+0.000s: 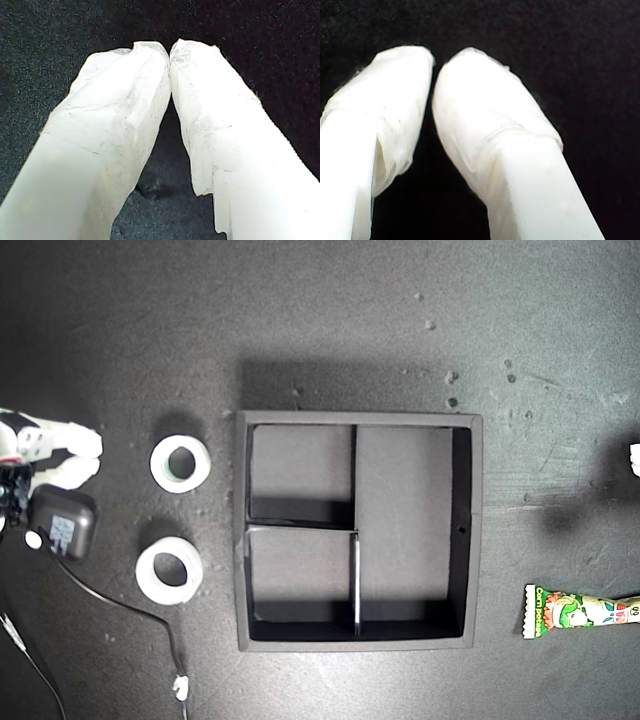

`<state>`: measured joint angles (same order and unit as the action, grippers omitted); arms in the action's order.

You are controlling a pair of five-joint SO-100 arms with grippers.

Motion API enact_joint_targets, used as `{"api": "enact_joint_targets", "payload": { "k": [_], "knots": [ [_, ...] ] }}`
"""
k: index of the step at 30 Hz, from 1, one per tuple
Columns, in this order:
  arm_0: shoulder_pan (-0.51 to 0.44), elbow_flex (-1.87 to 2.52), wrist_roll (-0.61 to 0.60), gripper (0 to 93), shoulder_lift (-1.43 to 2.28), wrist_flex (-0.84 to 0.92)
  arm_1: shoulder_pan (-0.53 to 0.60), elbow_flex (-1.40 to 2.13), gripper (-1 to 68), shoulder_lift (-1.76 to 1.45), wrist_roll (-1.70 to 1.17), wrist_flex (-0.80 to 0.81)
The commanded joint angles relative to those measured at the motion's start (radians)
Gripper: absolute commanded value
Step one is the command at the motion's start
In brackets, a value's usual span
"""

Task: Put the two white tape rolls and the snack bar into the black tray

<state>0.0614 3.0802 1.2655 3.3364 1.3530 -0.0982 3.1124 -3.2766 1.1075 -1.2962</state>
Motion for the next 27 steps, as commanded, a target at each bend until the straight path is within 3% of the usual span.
{"api": "enact_joint_targets", "payload": {
  "k": [1,27],
  "knots": [
    [-0.008,0.058,-0.003,0.6,0.051,0.038,0.002,0.012,0.0,0.006,-0.009,-0.006],
    [-0.008,0.058,-0.003,0.6,0.051,0.038,-0.034,0.012,0.0,0.006,-0.009,-0.006]
  ]
}}
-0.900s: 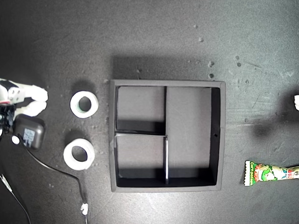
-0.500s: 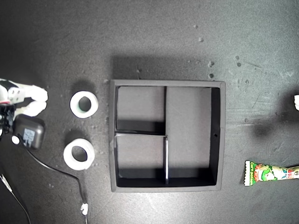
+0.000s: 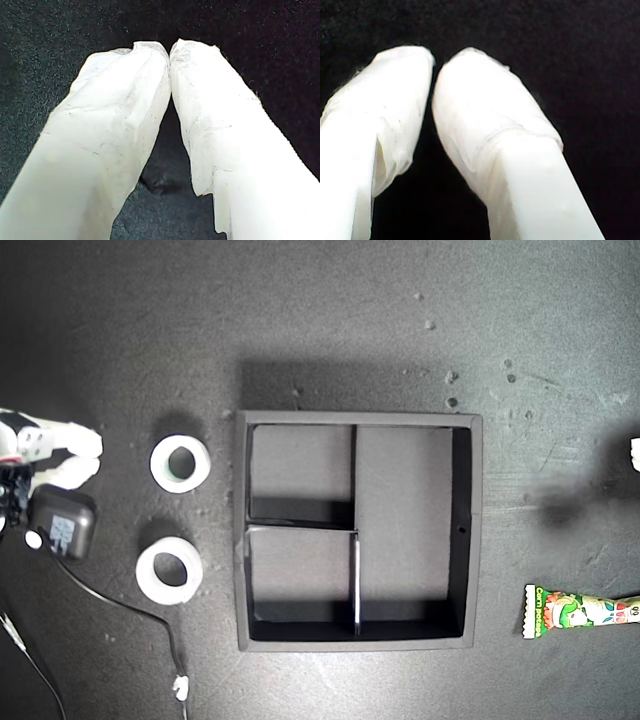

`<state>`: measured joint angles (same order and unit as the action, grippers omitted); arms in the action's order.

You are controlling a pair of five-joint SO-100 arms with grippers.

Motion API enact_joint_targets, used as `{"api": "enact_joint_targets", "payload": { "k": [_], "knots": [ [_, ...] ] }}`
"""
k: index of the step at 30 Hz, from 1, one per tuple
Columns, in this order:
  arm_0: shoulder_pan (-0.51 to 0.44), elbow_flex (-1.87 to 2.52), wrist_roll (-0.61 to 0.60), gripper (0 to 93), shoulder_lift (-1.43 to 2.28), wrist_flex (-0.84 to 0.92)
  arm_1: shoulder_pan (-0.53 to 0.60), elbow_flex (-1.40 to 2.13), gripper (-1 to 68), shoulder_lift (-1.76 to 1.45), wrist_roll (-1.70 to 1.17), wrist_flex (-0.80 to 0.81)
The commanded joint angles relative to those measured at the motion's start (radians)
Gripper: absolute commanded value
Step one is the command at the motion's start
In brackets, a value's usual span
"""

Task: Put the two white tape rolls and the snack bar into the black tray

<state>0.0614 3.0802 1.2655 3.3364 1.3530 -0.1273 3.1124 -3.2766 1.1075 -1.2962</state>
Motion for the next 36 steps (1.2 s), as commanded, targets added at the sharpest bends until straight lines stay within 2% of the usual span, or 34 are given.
{"api": "enact_joint_targets", "payload": {
  "k": [1,6,7,9,11,12,13,14,16,18,20,22,24,27,29,33,36],
  "knots": [
    [-0.008,0.058,-0.003,0.6,0.051,0.038,-0.005,0.012,0.0,0.006,-0.009,-0.006],
    [-0.008,0.058,0.008,0.6,0.051,0.038,-0.005,0.012,0.0,0.006,-0.009,-0.006],
    [-0.005,0.058,0.038,0.6,0.051,0.038,-0.005,0.012,0.0,0.006,-0.009,-0.006],
    [0.003,0.058,0.252,0.6,0.051,0.037,0.002,0.012,0.0,0.006,0.023,-0.003],
    [-0.051,0.058,0.287,0.6,0.051,-0.020,-0.009,0.012,0.0,0.006,-0.037,0.046],
    [-0.066,0.058,0.299,0.6,0.051,-0.049,-0.009,0.012,0.0,0.006,-0.133,0.121],
    [-0.067,0.058,0.379,1.3,0.051,-0.055,0.015,0.012,0.0,0.006,-0.278,0.224],
    [-0.055,0.058,0.360,1.9,0.051,-0.080,0.061,0.012,0.0,0.006,-0.407,0.325],
    [-0.034,0.058,0.319,1.2,0.051,-0.129,0.123,0.012,0.0,0.005,-0.488,0.486],
    [-0.015,0.058,0.345,0.0,0.051,-0.153,0.097,0.012,0.0,0.005,-0.457,0.584],
    [-0.017,0.058,0.322,0.0,0.051,-0.202,0.067,0.012,-0.1,0.005,-0.377,0.675],
    [-0.046,0.058,0.322,0.0,0.051,-0.270,0.061,0.012,-0.2,0.005,-0.291,0.772],
    [-0.130,0.058,0.474,0.0,0.051,-0.310,0.034,0.012,-0.3,0.005,-0.107,0.818],
    [-0.153,0.058,0.356,0.0,0.049,-0.474,0.011,0.012,-0.4,0.005,0.442,0.735],
    [-0.150,0.058,0.279,0.0,0.049,-0.598,0.009,0.012,-0.4,0.005,0.601,0.732],
    [-0.167,0.058,0.101,3.7,0.049,-0.822,0.020,0.012,-0.4,0.005,0.696,0.778],
    [-0.192,-0.002,-0.014,6.1,0.049,-0.842,0.048,0.011,-0.4,0.005,0.620,0.870]
  ]
}}
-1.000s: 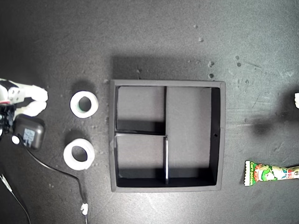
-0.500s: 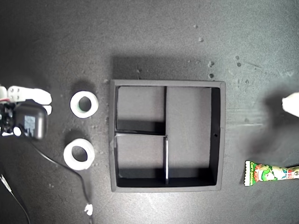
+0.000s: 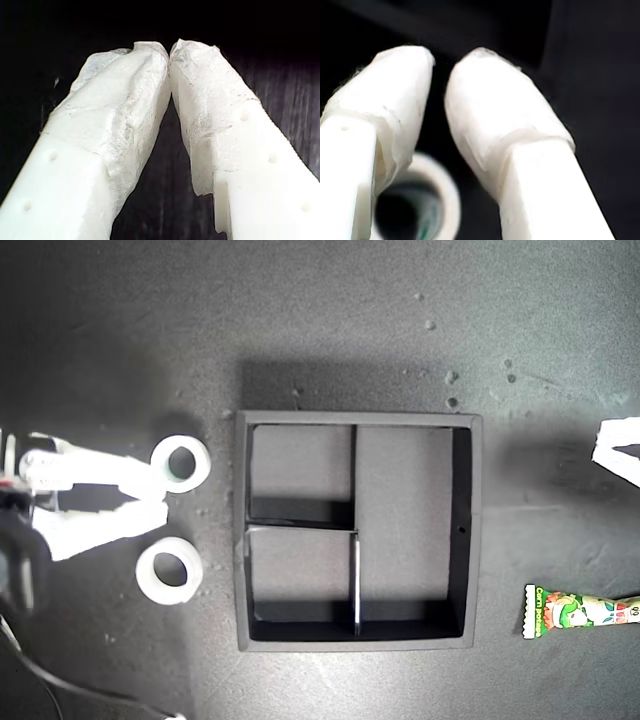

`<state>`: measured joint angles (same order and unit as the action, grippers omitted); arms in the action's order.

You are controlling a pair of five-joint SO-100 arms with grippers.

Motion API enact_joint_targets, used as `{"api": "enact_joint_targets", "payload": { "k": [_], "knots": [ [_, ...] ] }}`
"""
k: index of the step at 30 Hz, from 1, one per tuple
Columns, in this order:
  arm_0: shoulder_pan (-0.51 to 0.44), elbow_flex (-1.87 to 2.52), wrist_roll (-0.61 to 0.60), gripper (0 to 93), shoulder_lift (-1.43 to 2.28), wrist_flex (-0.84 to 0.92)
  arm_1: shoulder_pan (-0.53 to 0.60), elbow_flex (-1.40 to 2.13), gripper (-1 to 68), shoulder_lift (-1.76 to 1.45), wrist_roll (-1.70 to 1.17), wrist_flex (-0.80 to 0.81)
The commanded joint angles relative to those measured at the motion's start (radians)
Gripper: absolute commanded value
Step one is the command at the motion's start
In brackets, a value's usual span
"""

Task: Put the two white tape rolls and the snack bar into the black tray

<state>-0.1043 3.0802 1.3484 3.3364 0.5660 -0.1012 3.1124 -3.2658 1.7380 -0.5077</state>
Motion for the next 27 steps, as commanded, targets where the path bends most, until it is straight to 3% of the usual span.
{"api": "enact_joint_targets", "payload": {
  "k": [1,5,11,14,17,19,21,27],
  "knots": [
    [-0.032,-0.028,-0.120,6.5,0.049,-0.037,0.029,0.005,-0.4,-0.006,-0.055,0.124],
    [-0.048,-0.138,-0.178,8.1,-0.017,0.031,0.040,-0.133,-0.3,0.000,-0.235,0.135],
    [-0.040,-0.394,-0.235,8.8,-0.430,0.038,0.034,-0.557,-0.3,0.069,-0.417,-0.121],
    [-0.034,-0.578,-0.247,9.3,-0.687,0.103,0.092,-0.897,-0.2,0.354,-0.517,-0.273],
    [-0.043,-0.701,-0.224,9.5,-0.873,0.184,0.176,-1.347,0.2,0.767,-0.568,-0.565],
    [-0.054,-0.749,-0.187,9.6,-0.960,0.229,0.239,-1.614,5.3,1.026,-0.571,-0.770],
    [-0.067,-0.765,-0.153,9.8,-1.029,0.250,0.301,-1.749,14.5,1.198,-0.540,-0.876],
    [-0.097,-0.798,-0.067,10.9,-1.197,0.278,0.437,-1.618,23.3,1.315,-0.333,-0.900]
  ]
}}
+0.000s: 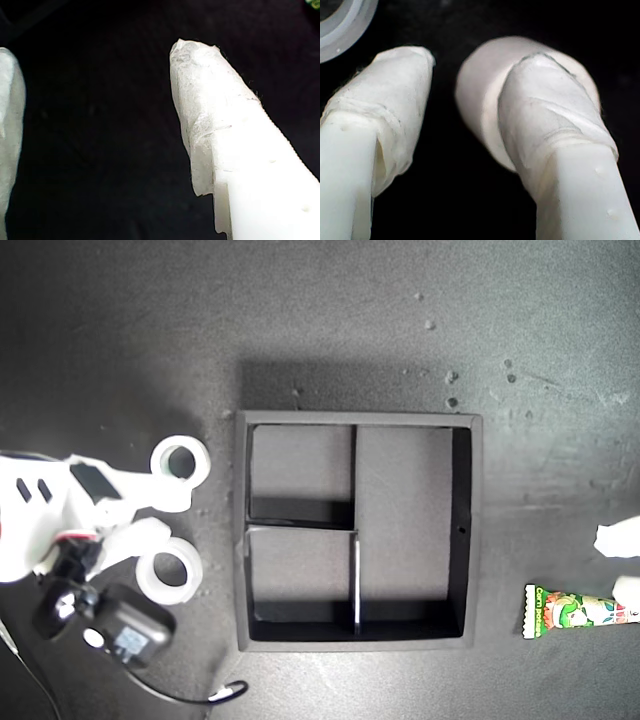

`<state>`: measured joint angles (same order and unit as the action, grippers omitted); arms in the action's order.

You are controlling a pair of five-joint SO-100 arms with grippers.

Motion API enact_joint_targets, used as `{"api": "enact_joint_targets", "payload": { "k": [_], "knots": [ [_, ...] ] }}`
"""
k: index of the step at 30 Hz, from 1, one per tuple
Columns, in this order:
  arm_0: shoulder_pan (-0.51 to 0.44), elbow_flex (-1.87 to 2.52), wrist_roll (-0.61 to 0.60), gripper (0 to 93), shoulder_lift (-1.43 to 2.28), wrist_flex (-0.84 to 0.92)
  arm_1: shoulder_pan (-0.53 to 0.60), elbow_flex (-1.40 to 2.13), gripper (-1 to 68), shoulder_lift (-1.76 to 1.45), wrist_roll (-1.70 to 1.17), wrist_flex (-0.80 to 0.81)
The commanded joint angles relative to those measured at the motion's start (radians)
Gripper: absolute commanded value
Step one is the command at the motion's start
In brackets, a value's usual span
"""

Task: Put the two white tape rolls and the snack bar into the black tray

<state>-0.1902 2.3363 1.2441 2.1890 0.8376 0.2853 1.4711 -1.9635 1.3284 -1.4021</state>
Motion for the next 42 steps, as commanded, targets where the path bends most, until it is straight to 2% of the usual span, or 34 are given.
{"api": "enact_joint_targets", "payload": {
  "k": [1,9,14,22,28,39,42],
  "knots": [
    [-0.008,-0.055,0.040,11.1,-0.067,0.003,0.072,0.055,24.1,0.012,0.101,0.005],
    [0.044,-0.103,-0.003,12.8,-0.181,-0.012,0.238,0.209,24.4,0.015,0.161,0.100],
    [0.069,-0.110,-0.017,13.5,-0.190,-0.009,0.287,0.278,24.4,0.025,0.161,0.156],
    [0.063,-0.121,-0.048,13.3,-0.130,-0.009,0.304,0.357,24.4,0.025,0.170,0.204],
    [0.095,-0.107,-0.071,13.5,-0.137,-0.031,0.298,0.367,24.3,0.025,0.170,0.209],
    [0.170,-0.219,-0.041,14.4,-0.448,-0.041,0.319,0.374,23.6,0.025,0.199,0.244],
    [0.209,-0.267,0.000,7.7,-0.537,-0.014,0.339,0.393,26.5,0.025,0.281,0.241]
  ]
}}
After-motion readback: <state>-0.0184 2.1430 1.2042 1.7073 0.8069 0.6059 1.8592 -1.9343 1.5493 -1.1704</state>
